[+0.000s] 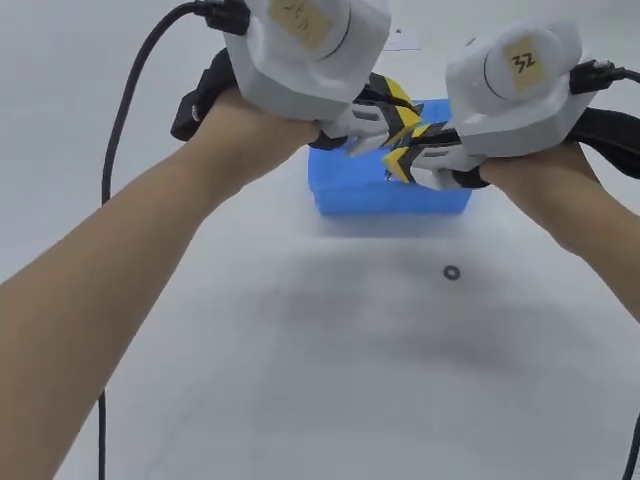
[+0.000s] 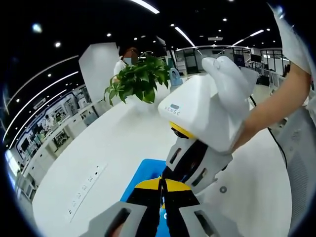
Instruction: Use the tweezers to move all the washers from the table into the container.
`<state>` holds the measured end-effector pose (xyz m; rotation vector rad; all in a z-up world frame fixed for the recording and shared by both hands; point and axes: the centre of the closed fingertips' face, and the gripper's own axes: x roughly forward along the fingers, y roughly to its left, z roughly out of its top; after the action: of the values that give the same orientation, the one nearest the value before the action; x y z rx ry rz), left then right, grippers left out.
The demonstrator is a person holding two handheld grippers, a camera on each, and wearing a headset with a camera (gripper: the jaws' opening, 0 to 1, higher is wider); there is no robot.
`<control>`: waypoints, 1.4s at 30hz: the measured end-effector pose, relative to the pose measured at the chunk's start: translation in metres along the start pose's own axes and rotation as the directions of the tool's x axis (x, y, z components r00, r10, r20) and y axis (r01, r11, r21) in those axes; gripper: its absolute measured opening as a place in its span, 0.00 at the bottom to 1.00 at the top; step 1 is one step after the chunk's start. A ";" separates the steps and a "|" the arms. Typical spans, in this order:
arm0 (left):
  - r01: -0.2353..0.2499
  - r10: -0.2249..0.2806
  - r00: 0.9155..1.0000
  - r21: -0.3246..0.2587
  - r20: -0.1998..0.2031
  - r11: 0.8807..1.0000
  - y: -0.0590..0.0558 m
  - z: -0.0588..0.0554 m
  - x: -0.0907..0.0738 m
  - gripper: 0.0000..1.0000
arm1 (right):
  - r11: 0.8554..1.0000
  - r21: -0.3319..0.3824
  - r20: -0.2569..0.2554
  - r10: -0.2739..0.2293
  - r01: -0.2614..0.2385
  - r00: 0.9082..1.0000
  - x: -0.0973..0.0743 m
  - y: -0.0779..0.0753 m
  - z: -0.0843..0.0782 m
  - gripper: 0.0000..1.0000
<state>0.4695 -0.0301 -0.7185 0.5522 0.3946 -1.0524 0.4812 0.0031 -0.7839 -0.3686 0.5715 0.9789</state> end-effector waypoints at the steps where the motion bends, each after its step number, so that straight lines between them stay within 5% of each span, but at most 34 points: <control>1: 0.000 0.000 1.000 0.000 -0.004 1.000 0.001 0.000 0.000 0.00 | 1.000 -0.001 0.000 0.003 -0.003 1.000 0.000 0.001 0.000 0.05; 5: -0.003 0.003 1.000 0.001 0.006 1.000 -0.003 0.007 -0.007 0.00 | 1.000 0.001 0.018 0.004 -0.004 1.000 -0.007 0.003 0.006 0.05; 14: -0.018 0.020 0.994 -0.013 0.105 1.000 -0.014 0.045 -0.039 0.00 | 1.000 0.008 0.157 -0.030 0.029 0.987 -0.055 0.012 0.036 0.07; 22: 0.004 -0.007 0.987 0.015 0.162 1.000 -0.045 0.071 -0.056 0.00 | 0.998 -0.014 0.211 -0.063 0.068 0.975 -0.089 0.026 0.039 0.07; 35: 0.086 -0.079 0.989 -0.056 0.127 0.995 -0.091 0.049 -0.038 0.00 | 0.993 0.106 0.141 -0.074 0.059 0.987 -0.098 0.049 -0.016 0.09; 42: 0.104 -0.095 0.991 -0.087 0.094 0.991 -0.099 0.034 -0.030 0.00 | 0.989 0.145 0.105 -0.053 0.037 0.993 -0.088 0.057 -0.034 0.09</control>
<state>0.3692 -0.0671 -0.6981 0.4051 0.3919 -1.1452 0.3849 -0.0452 -0.7596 -0.1983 0.5287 0.9031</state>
